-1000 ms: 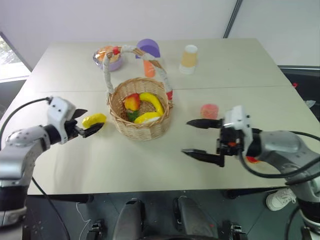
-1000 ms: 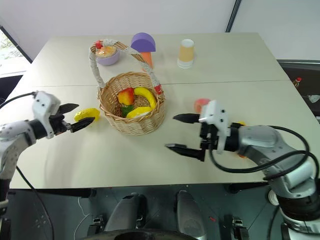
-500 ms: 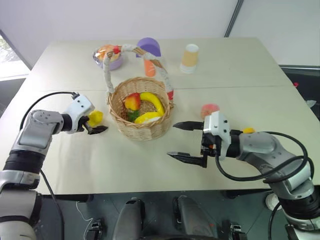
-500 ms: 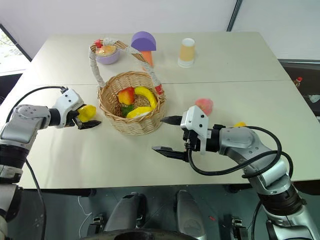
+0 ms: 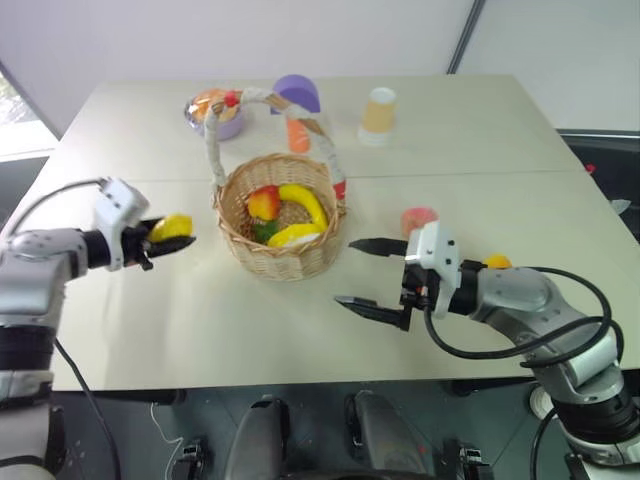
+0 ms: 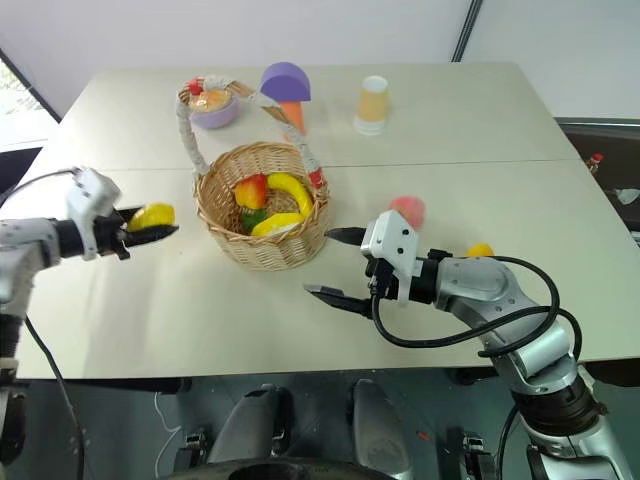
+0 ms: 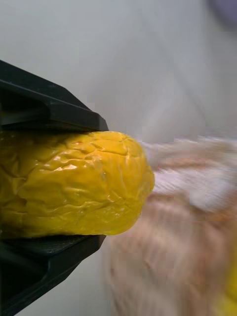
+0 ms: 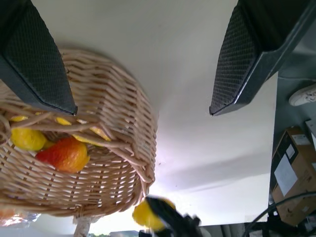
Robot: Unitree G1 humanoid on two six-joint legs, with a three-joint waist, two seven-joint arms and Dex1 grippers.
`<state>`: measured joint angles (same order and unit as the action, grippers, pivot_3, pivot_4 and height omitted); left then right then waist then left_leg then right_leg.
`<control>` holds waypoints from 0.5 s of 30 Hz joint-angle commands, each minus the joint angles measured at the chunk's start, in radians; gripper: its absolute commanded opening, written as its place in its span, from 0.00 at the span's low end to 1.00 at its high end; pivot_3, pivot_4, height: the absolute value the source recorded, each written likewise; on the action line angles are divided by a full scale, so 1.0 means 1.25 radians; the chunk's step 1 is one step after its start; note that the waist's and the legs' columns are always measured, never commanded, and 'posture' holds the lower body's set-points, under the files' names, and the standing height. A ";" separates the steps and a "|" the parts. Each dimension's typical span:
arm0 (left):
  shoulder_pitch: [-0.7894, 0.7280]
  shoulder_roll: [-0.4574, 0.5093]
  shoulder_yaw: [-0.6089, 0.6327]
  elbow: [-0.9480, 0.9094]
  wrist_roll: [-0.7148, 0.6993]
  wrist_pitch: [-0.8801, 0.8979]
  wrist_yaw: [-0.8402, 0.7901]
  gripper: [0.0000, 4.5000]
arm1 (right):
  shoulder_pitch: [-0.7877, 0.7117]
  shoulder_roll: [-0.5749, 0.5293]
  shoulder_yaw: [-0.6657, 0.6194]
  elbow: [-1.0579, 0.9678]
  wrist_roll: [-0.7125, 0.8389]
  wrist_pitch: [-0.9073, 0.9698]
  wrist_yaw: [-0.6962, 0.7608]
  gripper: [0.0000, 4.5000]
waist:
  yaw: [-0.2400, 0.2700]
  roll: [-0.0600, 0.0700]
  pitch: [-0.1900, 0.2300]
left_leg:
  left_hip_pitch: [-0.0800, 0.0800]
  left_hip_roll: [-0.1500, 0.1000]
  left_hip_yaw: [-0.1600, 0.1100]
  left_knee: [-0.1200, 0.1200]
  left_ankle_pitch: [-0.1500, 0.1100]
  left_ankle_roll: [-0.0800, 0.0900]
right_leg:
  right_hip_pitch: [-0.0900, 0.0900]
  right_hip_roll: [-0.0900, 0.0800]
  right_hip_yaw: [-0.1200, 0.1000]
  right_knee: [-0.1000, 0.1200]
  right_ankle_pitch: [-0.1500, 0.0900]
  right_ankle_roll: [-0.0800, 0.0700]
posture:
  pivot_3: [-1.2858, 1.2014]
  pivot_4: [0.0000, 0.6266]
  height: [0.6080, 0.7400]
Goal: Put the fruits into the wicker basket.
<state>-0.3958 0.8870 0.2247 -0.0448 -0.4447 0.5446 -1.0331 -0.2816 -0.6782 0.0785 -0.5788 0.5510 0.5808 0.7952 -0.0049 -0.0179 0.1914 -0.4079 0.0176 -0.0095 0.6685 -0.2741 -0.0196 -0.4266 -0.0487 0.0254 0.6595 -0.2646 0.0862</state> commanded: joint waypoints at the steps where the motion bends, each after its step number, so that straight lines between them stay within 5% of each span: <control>1: -0.041 -0.059 -0.008 -0.194 -0.071 0.095 0.108 0.41 | -0.022 -0.001 -0.020 0.008 -0.007 -0.020 0.006 1.00 | 0.008 0.000 0.000 | 0.001 -0.001 0.000 0.000 0.000 0.000 | 0.001 0.000 0.000 0.000 0.000 0.000 | 0.52 0.24 1.00; 7: -0.168 -0.229 -0.181 -0.185 0.049 0.110 0.293 0.41 | -0.048 0.023 -0.013 0.067 -0.058 -0.052 -0.020 1.00 | 0.008 -0.001 -0.001 | 0.002 -0.003 0.002 0.001 0.000 0.000 | 0.002 0.002 0.000 0.000 0.000 0.000 | 0.52 0.24 1.00; 12: -0.202 -0.272 -0.214 -0.128 0.078 0.104 0.316 0.96 | -0.040 0.045 -0.047 0.103 -0.085 -0.059 -0.070 1.00 | -0.011 -0.001 -0.001 | 0.001 -0.002 0.002 0.000 0.000 0.000 | 0.000 0.003 0.001 0.001 0.000 0.000 | 0.52 0.24 1.00; 15: -0.208 -0.283 -0.193 -0.130 0.048 0.091 0.297 0.98 | -0.034 0.046 -0.083 0.128 -0.105 -0.045 -0.117 1.00 | -0.008 -0.001 -0.001 | 0.002 -0.002 0.002 0.000 0.000 0.000 | -0.001 0.004 0.001 0.002 0.000 0.000 | 0.52 0.24 1.00</control>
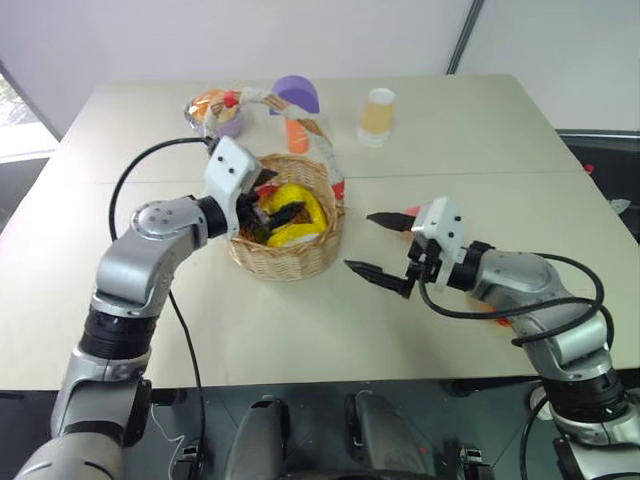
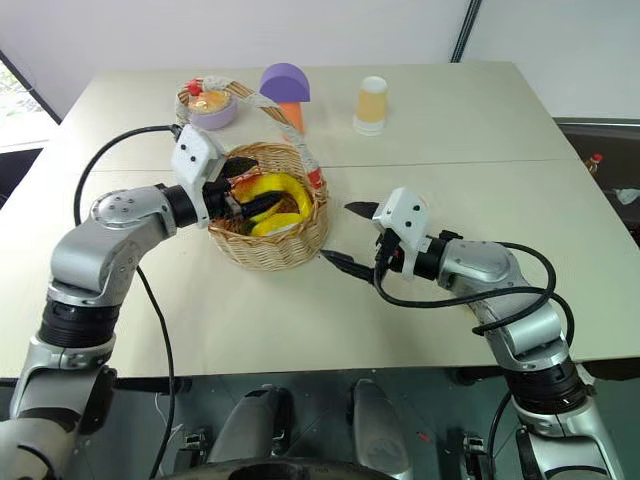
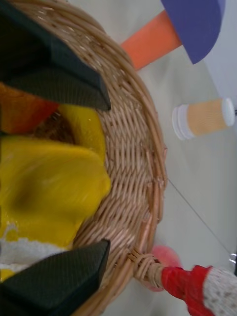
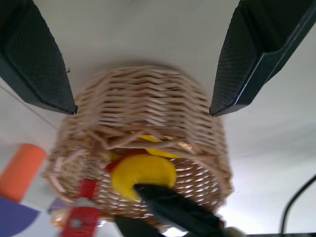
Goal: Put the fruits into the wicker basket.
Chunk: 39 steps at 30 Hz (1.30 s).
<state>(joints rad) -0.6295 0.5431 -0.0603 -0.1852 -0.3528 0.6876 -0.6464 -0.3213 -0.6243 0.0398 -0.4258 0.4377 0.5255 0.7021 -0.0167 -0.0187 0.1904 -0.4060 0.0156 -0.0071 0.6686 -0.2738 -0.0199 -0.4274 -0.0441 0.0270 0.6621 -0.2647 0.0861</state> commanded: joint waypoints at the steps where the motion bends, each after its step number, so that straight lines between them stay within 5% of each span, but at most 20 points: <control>1: -0.019 -0.016 0.057 -0.027 -0.053 -0.027 -0.024 0.98 | -0.002 0.000 -0.062 0.019 -0.025 0.008 -0.059 1.00 | 0.003 0.000 0.000 | 0.000 0.000 0.000 0.000 0.000 0.000 | 0.000 0.000 0.000 0.000 0.000 0.000 | 0.52 0.24 1.00; 6: 0.057 0.015 0.127 -0.126 -0.200 0.008 -0.133 0.98 | -0.024 -0.006 -0.091 0.127 -0.078 0.028 -0.120 1.00 | 0.000 0.000 0.000 | 0.000 0.000 0.000 0.000 0.000 0.000 | 0.000 -0.001 0.000 0.000 0.000 0.000 | 0.52 0.24 1.00; 18: 0.197 0.087 0.048 -0.250 -0.175 -0.012 -0.158 0.98 | -0.137 0.064 -0.069 0.397 -0.115 0.033 -0.138 1.00 | 0.002 0.000 0.000 | 0.000 0.000 0.001 0.000 0.000 -0.001 | 0.000 -0.001 0.002 0.000 0.000 0.000 | 0.52 0.24 1.00; 22: 0.210 0.079 0.052 -0.265 -0.178 -0.015 -0.132 1.00 | -0.139 0.075 -0.066 0.425 -0.119 0.022 -0.127 0.69 | -0.001 0.000 0.000 | 0.001 0.000 0.001 -0.001 0.000 -0.001 | 0.000 -0.001 0.002 0.000 0.000 0.000 | 0.52 0.24 1.00; 24: 0.214 0.071 0.062 -0.269 -0.189 -0.017 -0.124 1.00 | -0.134 0.068 -0.054 0.417 -0.136 0.001 -0.119 0.49 | -0.002 0.000 0.000 | 0.001 0.000 0.001 -0.001 0.000 -0.001 | 0.000 0.000 0.002 0.000 0.000 0.000 | 0.52 0.24 1.00; 26: 0.216 0.064 0.081 -0.264 -0.196 -0.021 -0.114 1.00 | -0.123 0.054 -0.040 0.393 -0.160 -0.031 -0.106 0.40 | -0.002 0.000 0.000 | 0.001 0.000 0.001 -0.001 0.000 -0.001 | 0.000 0.000 0.002 0.001 0.000 0.000 | 0.52 0.24 1.00; 31: 0.236 0.089 0.177 -0.219 -0.231 -0.014 -0.117 1.00 | -0.076 -0.039 -0.030 0.226 -0.163 -0.125 0.022 0.40 | 0.000 0.001 0.000 | 0.001 0.000 0.001 -0.001 0.000 -0.001 | 0.000 0.000 0.002 0.000 0.000 0.000 | 0.52 0.24 1.00; 34: 0.289 0.131 0.238 -0.175 -0.226 -0.034 -0.150 1.00 | -0.064 -0.072 -0.057 0.048 -0.015 -0.063 0.129 0.40 | -0.005 0.001 0.000 | 0.001 0.000 0.001 -0.001 0.000 -0.001 | 0.000 0.000 0.002 0.000 0.000 0.000 | 0.52 0.24 1.00; 39: 0.339 0.164 0.303 -0.122 -0.229 -0.071 -0.193 1.00 | -0.146 -0.022 0.005 -0.086 0.106 0.034 0.141 0.40 | -0.001 0.001 0.000 | 0.002 0.002 -0.001 -0.001 0.000 -0.001 | 0.001 0.000 0.001 0.000 0.000 0.000 | 0.52 0.24 1.00</control>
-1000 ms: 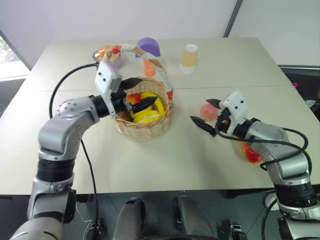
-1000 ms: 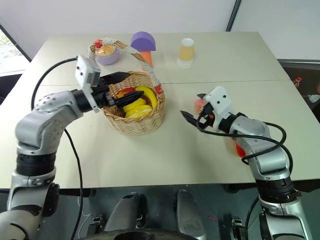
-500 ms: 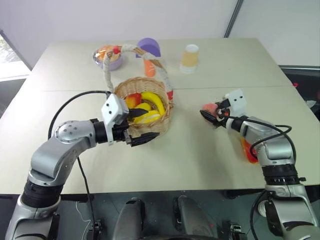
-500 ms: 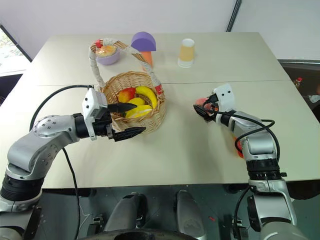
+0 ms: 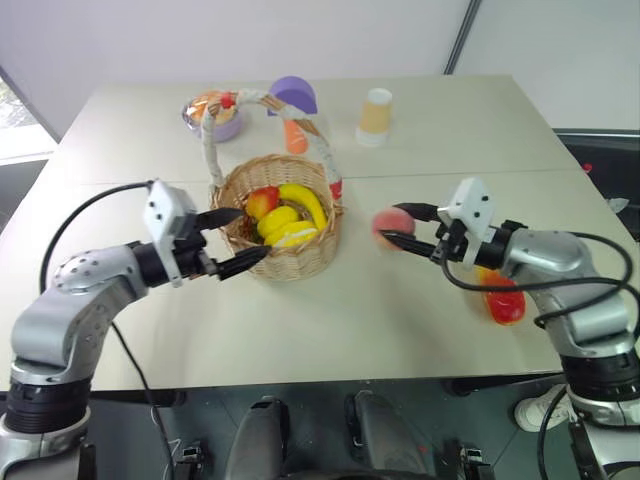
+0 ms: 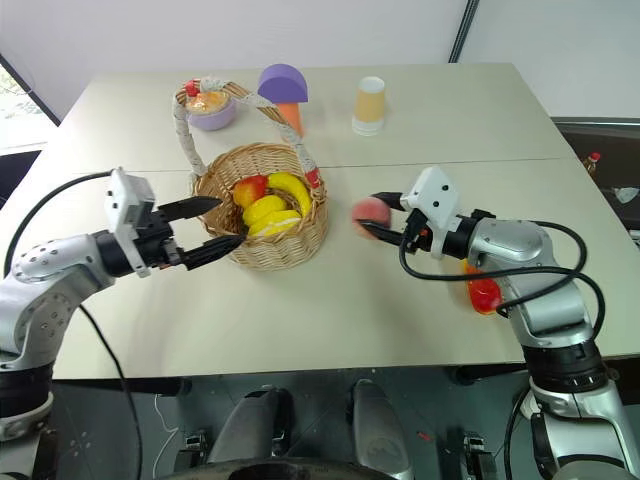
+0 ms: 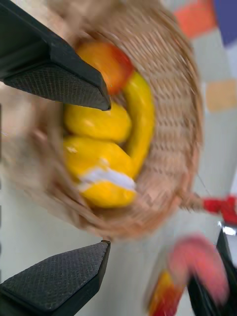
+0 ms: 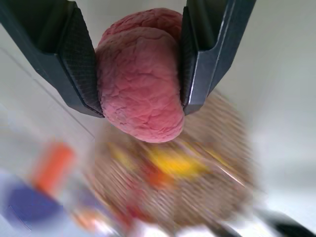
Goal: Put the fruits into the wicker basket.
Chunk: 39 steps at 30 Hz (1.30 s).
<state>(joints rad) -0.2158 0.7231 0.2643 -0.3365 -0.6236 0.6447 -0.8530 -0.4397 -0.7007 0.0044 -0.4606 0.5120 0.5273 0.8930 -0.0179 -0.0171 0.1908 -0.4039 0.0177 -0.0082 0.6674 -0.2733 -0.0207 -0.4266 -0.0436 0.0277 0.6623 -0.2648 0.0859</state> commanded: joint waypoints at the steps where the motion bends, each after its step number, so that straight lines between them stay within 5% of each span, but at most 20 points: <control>1: 0.012 0.022 0.045 0.001 -0.012 -0.043 -0.033 1.00 | -0.067 0.054 0.048 -0.058 0.041 0.037 -0.024 0.40 | 0.000 0.000 0.000 | 0.000 0.000 0.000 0.000 0.000 0.000 | 0.000 0.000 0.000 0.000 0.000 0.000 | 0.52 0.24 1.00; 8: 0.044 0.009 0.082 -0.048 -0.053 -0.045 -0.013 1.00 | -0.228 0.295 0.208 0.129 -0.154 0.052 -0.249 0.40 | -0.001 -0.001 0.000 | 0.000 -0.001 0.001 0.000 0.000 0.000 | -0.001 -0.001 0.000 0.000 0.000 0.000 | 0.52 0.24 1.00; 12: 0.059 0.000 0.085 -0.077 -0.061 -0.044 0.014 1.00 | -0.251 0.330 0.239 0.162 -0.198 0.031 -0.255 0.40 | 0.004 -0.001 0.000 | -0.001 -0.001 0.000 0.000 0.000 0.000 | -0.001 -0.003 0.000 0.000 0.000 0.000 | 0.52 0.24 1.00; 13: 0.061 -0.002 0.086 -0.083 -0.066 -0.043 0.021 1.00 | -0.254 0.336 0.238 0.161 -0.200 0.030 -0.254 0.62 | 0.004 -0.001 0.000 | -0.002 -0.001 0.000 0.000 0.000 0.000 | -0.001 -0.004 0.000 0.000 0.000 0.000 | 0.52 0.24 1.00; 16: 0.062 -0.007 0.085 -0.093 -0.078 -0.043 0.034 1.00 | -0.258 0.344 0.237 0.154 -0.214 0.014 -0.252 0.93 | 0.002 -0.001 0.000 | -0.002 -0.001 0.000 0.000 0.000 0.000 | -0.001 -0.004 0.000 0.000 0.000 0.000 | 0.52 0.24 1.00; 19: 0.055 -0.009 0.075 -0.097 -0.088 -0.042 0.042 1.00 | -0.247 0.337 0.222 0.116 -0.205 -0.003 -0.233 0.98 | 0.000 -0.001 0.000 | -0.002 -0.001 0.000 0.000 0.000 0.000 | -0.001 -0.004 -0.001 0.000 0.000 0.000 | 0.52 0.24 1.00; 24: 0.016 -0.016 0.038 -0.100 -0.113 -0.030 0.043 1.00 | -0.172 0.280 0.077 -0.036 -0.012 0.071 -0.156 0.98 | 0.005 -0.001 0.000 | -0.002 -0.001 0.000 0.000 0.000 0.000 | -0.001 -0.003 -0.001 0.000 0.000 0.000 | 0.52 0.24 1.00; 28: -0.043 -0.040 -0.041 -0.104 -0.109 -0.027 0.038 1.00 | -0.044 0.131 -0.076 -0.121 0.110 0.182 -0.123 0.98 | 0.012 -0.001 -0.001 | -0.002 -0.002 -0.001 0.000 0.000 0.000 | 0.001 -0.005 -0.002 -0.002 0.000 0.000 | 0.52 0.24 1.00; 32: -0.111 -0.092 -0.142 -0.094 -0.096 -0.026 0.030 1.00 | 0.189 -0.040 -0.261 -0.119 0.029 0.234 -0.164 0.98 | 0.021 -0.001 -0.001 | -0.002 -0.003 0.001 0.000 -0.001 0.001 | 0.003 -0.003 -0.002 -0.005 0.000 0.000 | 0.52 0.24 1.00; 39: -0.186 -0.135 -0.277 -0.057 -0.045 -0.053 -0.041 1.00 | 0.419 -0.083 -0.487 -0.142 0.026 0.481 -0.278 0.98 | 0.003 0.000 -0.002 | -0.001 -0.001 0.002 0.000 -0.001 0.001 | 0.002 0.001 0.000 -0.005 0.000 0.000 | 0.52 0.24 1.00</control>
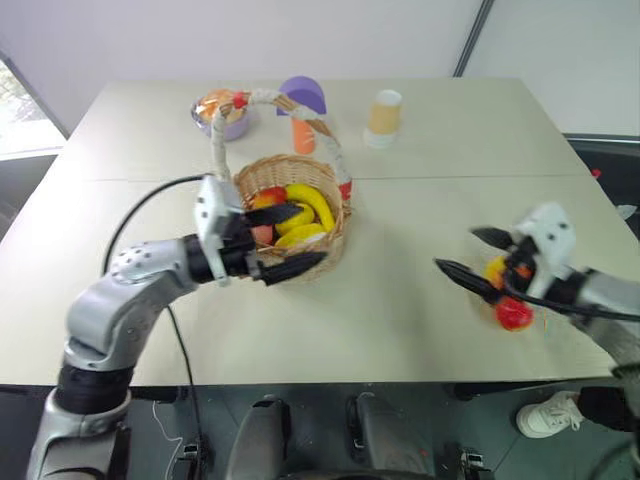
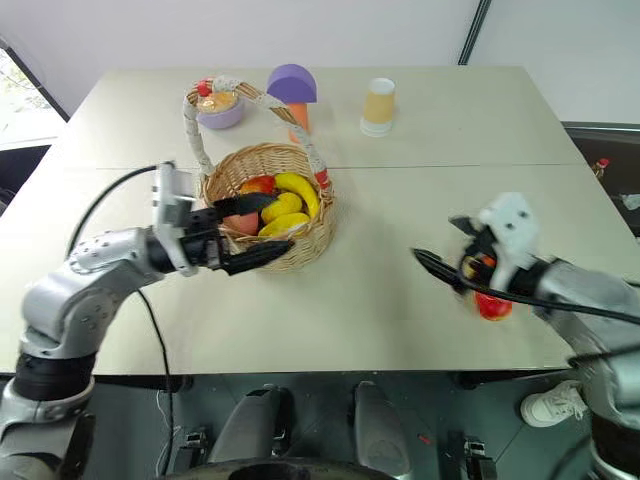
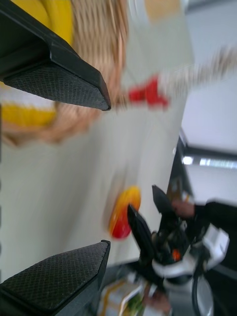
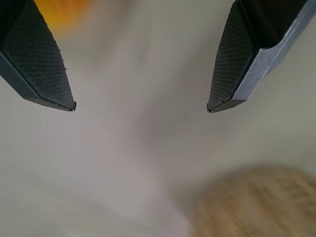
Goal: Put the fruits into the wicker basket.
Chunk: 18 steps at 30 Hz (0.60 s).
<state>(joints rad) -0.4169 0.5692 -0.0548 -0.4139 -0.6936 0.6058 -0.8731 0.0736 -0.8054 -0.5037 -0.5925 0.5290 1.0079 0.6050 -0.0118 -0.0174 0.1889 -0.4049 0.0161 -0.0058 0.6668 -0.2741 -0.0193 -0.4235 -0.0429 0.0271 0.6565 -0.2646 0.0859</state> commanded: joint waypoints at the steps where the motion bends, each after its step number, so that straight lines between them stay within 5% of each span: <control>1: -0.032 -0.017 -0.027 0.014 0.013 -0.025 -0.032 1.00 | 0.005 0.012 -0.098 -0.041 0.024 0.142 -0.067 0.98 | -0.005 0.000 0.000 | 0.001 0.000 0.000 0.000 0.000 0.000 | 0.000 0.000 0.001 0.001 0.000 0.000 | 0.52 0.24 1.00; 16: -0.026 -0.034 -0.032 0.032 0.042 -0.049 -0.061 1.00 | -0.115 0.144 -0.046 0.047 -0.002 0.323 -0.228 0.98 | -0.001 0.001 -0.001 | 0.001 0.000 0.000 0.000 0.000 0.000 | 0.001 0.000 0.002 0.001 0.000 0.000 | 0.52 0.24 1.00; 18: -0.018 -0.031 -0.026 0.025 0.041 -0.048 -0.057 1.00 | -0.114 0.135 -0.030 0.062 -0.016 0.308 -0.232 0.87 | -0.001 0.001 -0.001 | 0.001 0.000 0.000 0.000 0.000 0.000 | 0.001 0.000 0.002 0.001 0.000 0.000 | 0.52 0.24 1.00</control>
<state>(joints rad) -0.4370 0.5269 -0.1077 -0.3373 -0.6412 0.5605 -0.9504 -0.0663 -0.6176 -0.5362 -0.5125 0.5244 1.4157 0.3191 -0.0130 -0.0164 0.1882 -0.4035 0.0156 -0.0057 0.6669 -0.2741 -0.0193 -0.4223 -0.0428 0.0290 0.6574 -0.2650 0.0862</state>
